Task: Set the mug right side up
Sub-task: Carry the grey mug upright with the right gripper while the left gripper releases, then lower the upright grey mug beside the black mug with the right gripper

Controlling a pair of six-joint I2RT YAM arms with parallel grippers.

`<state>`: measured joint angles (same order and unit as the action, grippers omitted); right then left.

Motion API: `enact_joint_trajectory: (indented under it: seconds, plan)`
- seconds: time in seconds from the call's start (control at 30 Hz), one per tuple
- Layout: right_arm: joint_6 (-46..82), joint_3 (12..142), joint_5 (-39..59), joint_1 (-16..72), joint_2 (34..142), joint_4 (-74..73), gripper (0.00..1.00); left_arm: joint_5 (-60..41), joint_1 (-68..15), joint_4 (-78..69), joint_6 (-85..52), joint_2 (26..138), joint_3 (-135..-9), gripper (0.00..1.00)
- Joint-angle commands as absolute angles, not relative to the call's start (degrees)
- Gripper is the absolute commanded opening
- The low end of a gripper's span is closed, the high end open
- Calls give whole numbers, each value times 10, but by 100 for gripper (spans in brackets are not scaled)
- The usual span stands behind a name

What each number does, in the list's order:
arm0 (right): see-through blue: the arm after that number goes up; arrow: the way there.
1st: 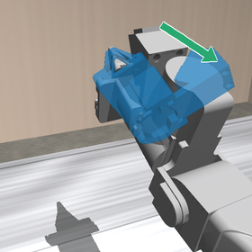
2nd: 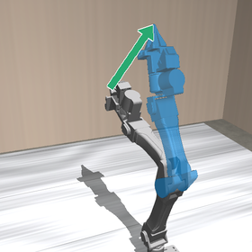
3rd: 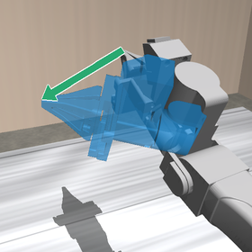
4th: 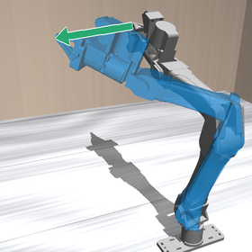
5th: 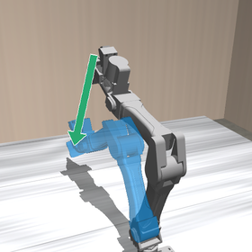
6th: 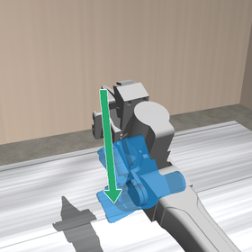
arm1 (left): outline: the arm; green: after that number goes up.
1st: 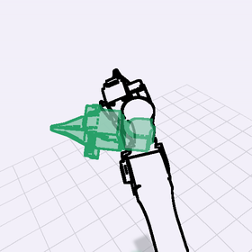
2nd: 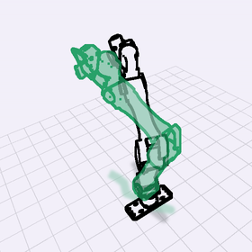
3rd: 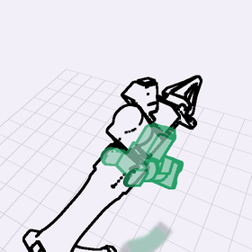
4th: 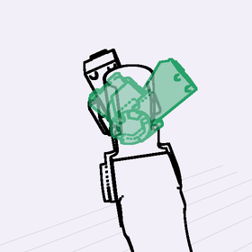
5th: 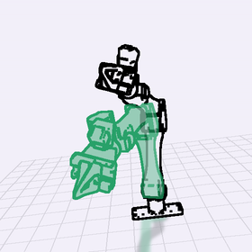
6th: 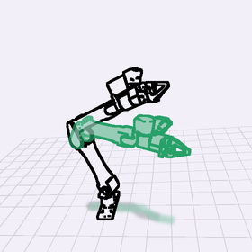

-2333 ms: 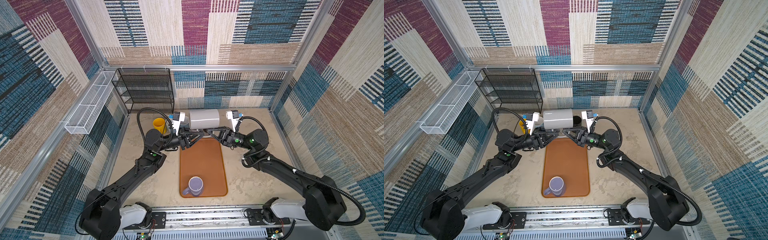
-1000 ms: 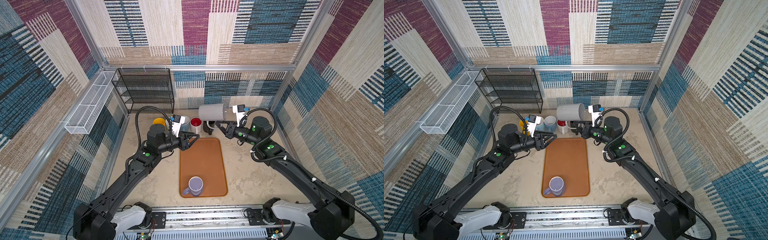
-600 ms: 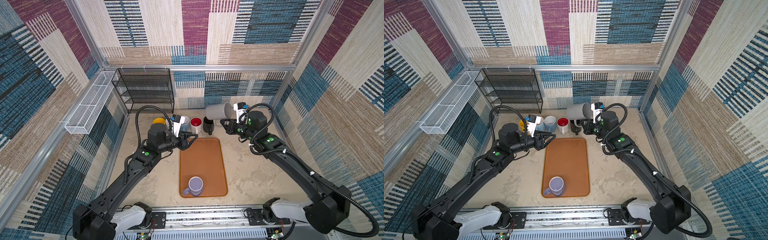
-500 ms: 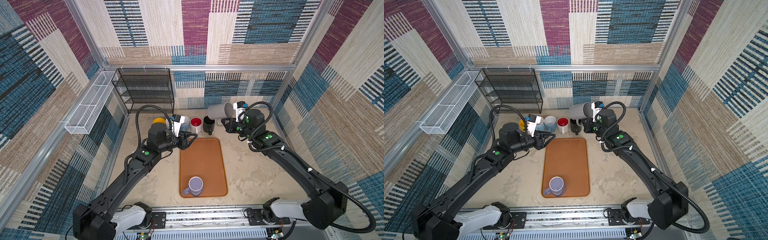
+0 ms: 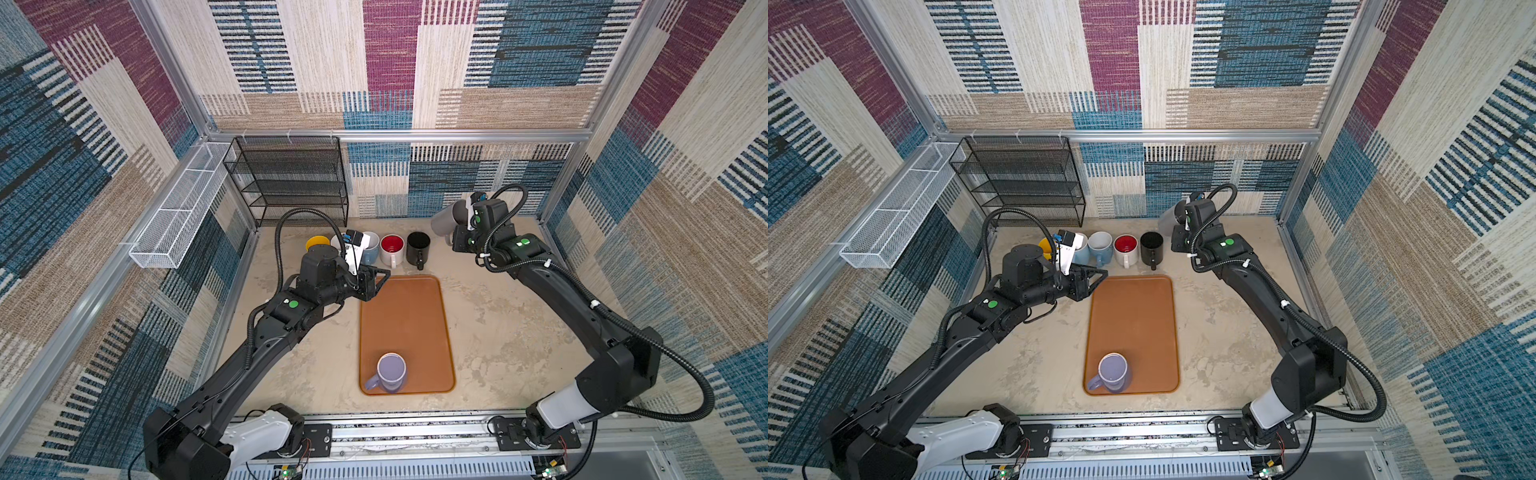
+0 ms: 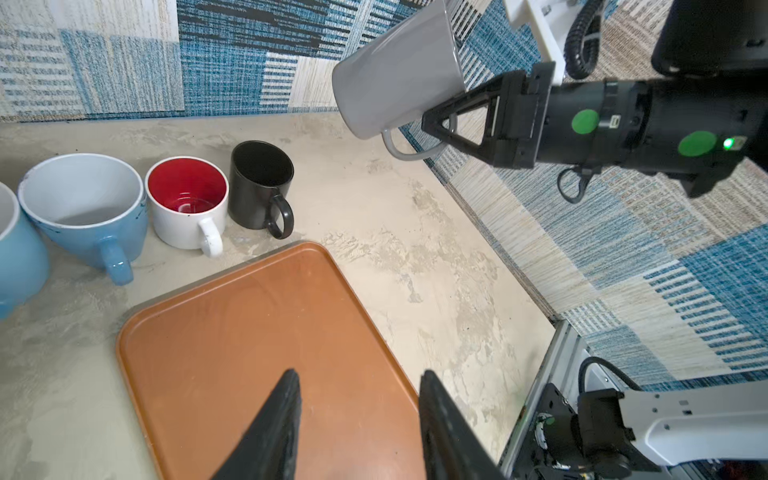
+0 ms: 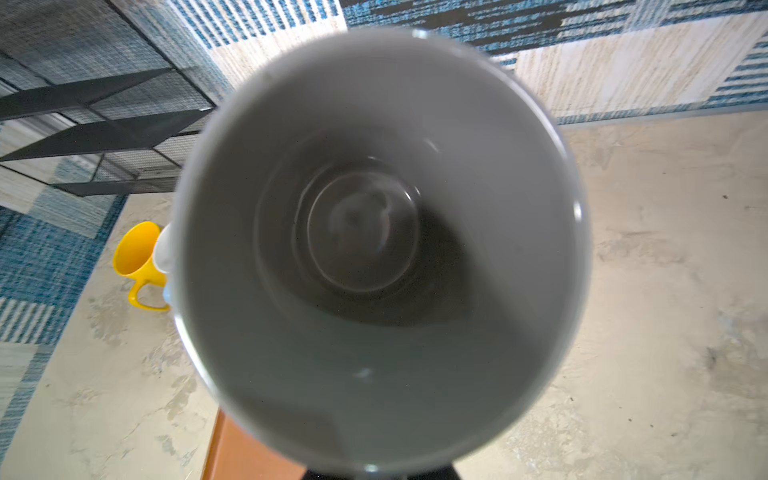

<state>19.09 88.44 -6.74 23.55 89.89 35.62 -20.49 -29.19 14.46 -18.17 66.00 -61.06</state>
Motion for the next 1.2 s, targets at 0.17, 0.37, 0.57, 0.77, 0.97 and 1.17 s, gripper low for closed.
enact_joint_trajectory:
  seconds: [0.17,0.37,0.57,0.77,0.97,1.17]
  plan:
    - [147,1002,-145,229,1002,448,0,-172,-303,175,-159,660,-626,42]
    - [134,1090,-181,226,1094,517,0,-165,-321,172,-174,663,-616,41]
    - [120,1154,-198,224,1159,563,0,-153,-337,168,-188,666,-602,40]
    - [107,1185,-192,223,1200,577,0,-152,-342,168,-198,661,-593,39]
    - [101,1193,-182,220,1229,572,0,-143,-343,168,-207,657,-582,37]
    - [101,1189,-166,218,1249,558,0,-143,-343,169,-207,654,-577,38]
